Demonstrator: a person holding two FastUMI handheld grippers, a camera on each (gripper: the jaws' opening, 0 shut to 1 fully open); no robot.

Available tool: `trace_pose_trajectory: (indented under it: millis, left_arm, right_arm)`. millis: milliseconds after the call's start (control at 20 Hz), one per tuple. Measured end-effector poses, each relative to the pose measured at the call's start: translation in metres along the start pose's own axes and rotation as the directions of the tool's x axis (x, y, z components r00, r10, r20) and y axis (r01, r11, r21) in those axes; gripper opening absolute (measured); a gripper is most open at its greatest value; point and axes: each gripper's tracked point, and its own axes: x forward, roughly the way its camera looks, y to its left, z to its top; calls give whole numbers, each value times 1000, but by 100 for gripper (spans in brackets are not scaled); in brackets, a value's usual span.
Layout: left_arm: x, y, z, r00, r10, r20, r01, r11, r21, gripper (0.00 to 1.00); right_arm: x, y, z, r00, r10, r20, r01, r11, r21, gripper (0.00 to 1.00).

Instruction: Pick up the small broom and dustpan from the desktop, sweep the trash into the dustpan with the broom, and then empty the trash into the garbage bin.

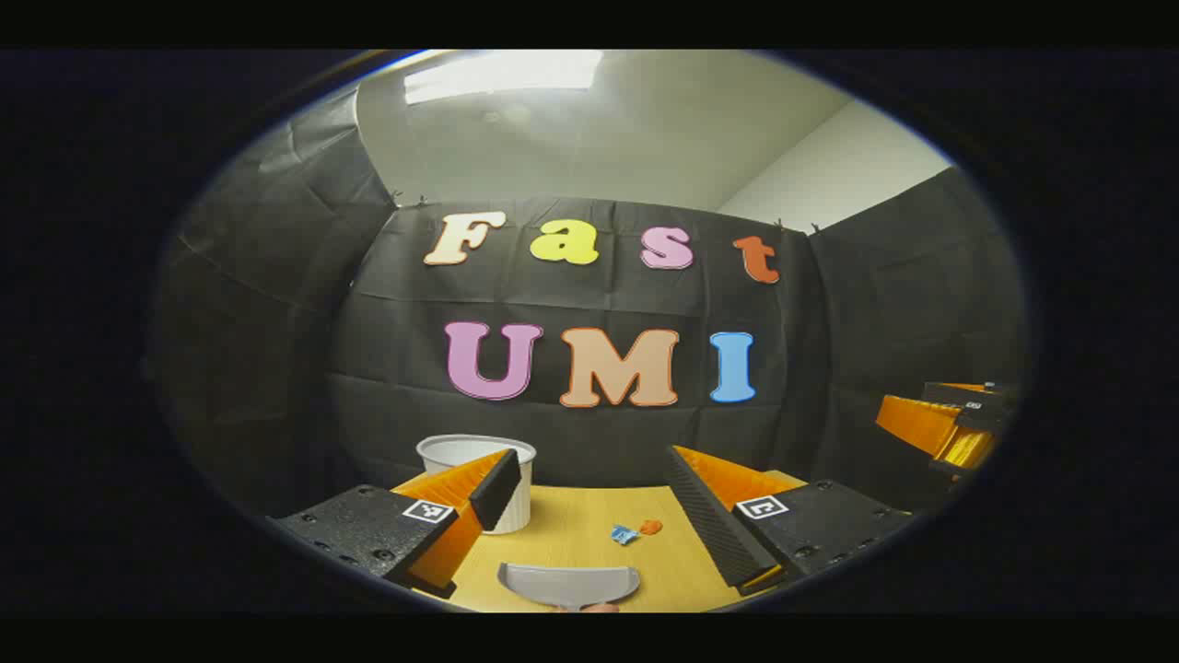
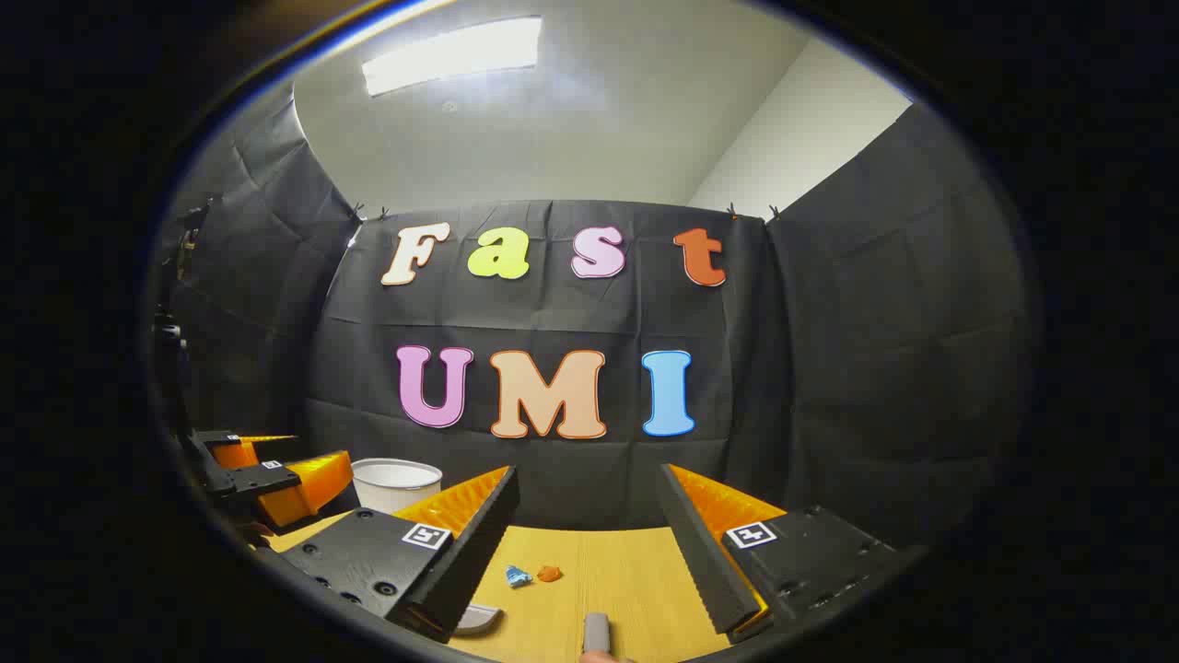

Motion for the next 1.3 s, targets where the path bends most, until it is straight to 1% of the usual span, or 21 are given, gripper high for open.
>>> trace_pose_trajectory:
  millis: [150,350,600,650,700,900,1050,1150,1200,1250,1300]
  left_arm:
    - [-2,1,2,1000,6,11,-6,1000,3,95]
    - [-4,1,5,1000,8,20,-9,1000,23,95]
    - [-7,-1,6,1000,13,19,-13,999,40,95]
    - [-6,-1,7,1000,14,18,-15,999,43,99]
    - [-6,-1,7,1000,14,19,-15,999,45,95]
    - [-8,-2,6,1000,10,14,-11,999,51,95]
    - [-8,1,8,1000,17,24,-18,999,39,95]
    - [-9,5,17,998,34,52,-35,999,15,95]
    - [-8,8,20,997,43,57,-43,999,13,99]
    - [-8,10,19,997,49,58,-51,999,20,95]
    - [-7,12,21,997,54,61,-55,998,25,95]
  right_arm:
    - [-1,0,7,1000,-2,10,2,1000,13,92]
    - [-4,-2,13,1000,-4,26,3,1000,2,92]
    - [-9,0,7,1000,1,17,-1,1000,7,92]
    - [-11,0,7,1000,1,15,-2,1000,12,92]
    - [-9,-1,6,1000,-2,13,2,1000,15,92]
    - [-6,-6,2,1000,-12,2,12,1000,29,92]
    - [-3,-11,-1,1000,-19,-12,19,999,28,92]
    - [-3,-10,6,1000,-15,2,15,999,44,92]
    - [-3,-11,9,1000,-15,10,15,999,47,92]
    - [-4,-12,11,1000,-15,19,14,999,47,92]
    - [-5,-13,14,1000,-14,26,13,999,46,92]
